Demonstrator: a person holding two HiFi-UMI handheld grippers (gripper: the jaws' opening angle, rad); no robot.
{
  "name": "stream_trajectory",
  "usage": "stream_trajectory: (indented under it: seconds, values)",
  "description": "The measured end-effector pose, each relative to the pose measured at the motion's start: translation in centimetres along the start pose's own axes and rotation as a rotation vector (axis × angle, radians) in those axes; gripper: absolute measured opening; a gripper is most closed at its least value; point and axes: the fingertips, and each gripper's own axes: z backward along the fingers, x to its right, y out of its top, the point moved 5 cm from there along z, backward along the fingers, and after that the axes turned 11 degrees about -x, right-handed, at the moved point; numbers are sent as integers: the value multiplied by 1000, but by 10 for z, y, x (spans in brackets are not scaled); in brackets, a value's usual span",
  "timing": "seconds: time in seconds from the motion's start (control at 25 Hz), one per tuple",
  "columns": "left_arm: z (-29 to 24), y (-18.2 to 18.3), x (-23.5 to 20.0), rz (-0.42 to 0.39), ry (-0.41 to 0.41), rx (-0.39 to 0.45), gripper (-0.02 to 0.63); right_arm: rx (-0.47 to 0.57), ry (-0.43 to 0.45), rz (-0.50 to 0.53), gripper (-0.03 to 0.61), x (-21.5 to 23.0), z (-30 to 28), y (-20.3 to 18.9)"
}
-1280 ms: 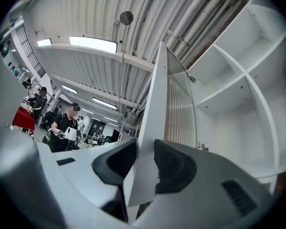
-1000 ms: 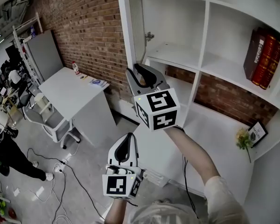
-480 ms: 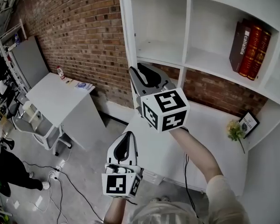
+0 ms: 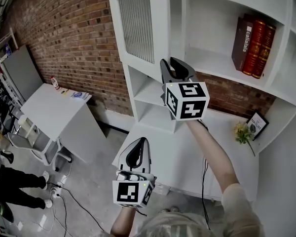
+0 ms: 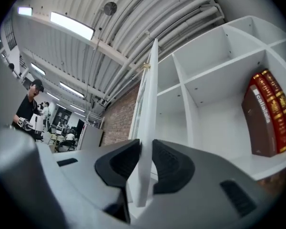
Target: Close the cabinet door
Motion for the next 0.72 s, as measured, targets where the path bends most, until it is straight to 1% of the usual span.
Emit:
stream_trajectory:
  seconds: [0.16,0.4,0.6,0.72]
  values:
    - [-5,-1,3,0,-11,-7,14,5,-45,7,84,10,-6,-2]
    - [-5,-7,-6,14,2,-17,14,25,-125,17,94,19,-10,-5]
    - [-7,-14,-11,24,9,-27,14,24,-189,57,98,29,-16,-6]
    - [-8,-17,-14,32,7,-34,14,32,-205,62,98,34,-20,-8]
